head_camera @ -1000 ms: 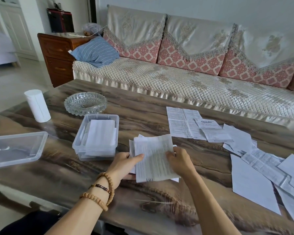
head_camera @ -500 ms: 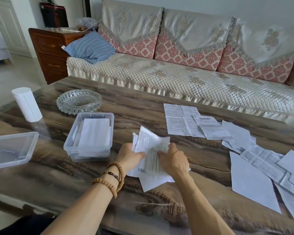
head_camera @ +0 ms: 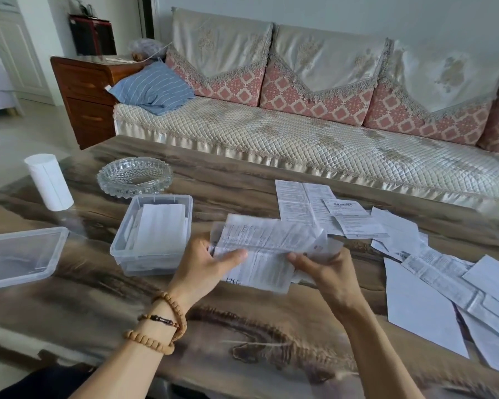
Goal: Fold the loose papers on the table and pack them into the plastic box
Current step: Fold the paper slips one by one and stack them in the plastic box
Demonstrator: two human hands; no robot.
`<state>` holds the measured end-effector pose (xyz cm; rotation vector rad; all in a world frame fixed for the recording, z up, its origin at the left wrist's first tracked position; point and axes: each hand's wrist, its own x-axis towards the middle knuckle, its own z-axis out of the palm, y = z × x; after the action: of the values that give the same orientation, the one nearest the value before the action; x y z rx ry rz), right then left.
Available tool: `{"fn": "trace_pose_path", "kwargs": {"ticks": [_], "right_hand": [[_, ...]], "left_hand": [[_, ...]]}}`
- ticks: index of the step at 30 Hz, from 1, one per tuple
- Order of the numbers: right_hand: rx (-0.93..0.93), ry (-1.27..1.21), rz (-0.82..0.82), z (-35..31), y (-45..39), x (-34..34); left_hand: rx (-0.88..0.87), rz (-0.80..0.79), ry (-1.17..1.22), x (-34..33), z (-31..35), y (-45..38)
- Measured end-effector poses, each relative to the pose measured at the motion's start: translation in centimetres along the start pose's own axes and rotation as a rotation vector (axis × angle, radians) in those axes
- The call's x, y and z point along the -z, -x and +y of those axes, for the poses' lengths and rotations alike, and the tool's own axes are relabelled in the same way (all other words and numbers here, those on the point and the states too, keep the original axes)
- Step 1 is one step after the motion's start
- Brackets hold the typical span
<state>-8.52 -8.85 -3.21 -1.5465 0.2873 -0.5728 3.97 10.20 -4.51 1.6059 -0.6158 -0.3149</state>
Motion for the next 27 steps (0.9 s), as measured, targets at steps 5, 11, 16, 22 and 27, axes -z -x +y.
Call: {"fn": "trace_pose_path", "kwargs": {"ticks": [5,11,16,22,27], "right_hand": [[-0.074,0.073,-0.017,2.9,1.4,-0.7],[0.017,0.09,-0.004,3.0,1.0,0.6],[-0.072,0.164,-0.029,4.4,1.3,1.2],[0.043,0.163,-0.023,4.4,0.7,1.1],[-0.057,0.282,-0.031,5.0,0.7,1.0]], "left_hand": [[0.151,0.034,-0.024,-1.5,-3.4,0.6],[0.068,0.015,-0.056,-1.6,-2.3,0.1],[0.148,0.003,0.023,-2.1,-2.3,0.1],[0.085,0.111,-0.069,-2.3,-2.4,-0.8],[0.182,0.018,-0.123,-1.9,-3.2,-0.3]]}}
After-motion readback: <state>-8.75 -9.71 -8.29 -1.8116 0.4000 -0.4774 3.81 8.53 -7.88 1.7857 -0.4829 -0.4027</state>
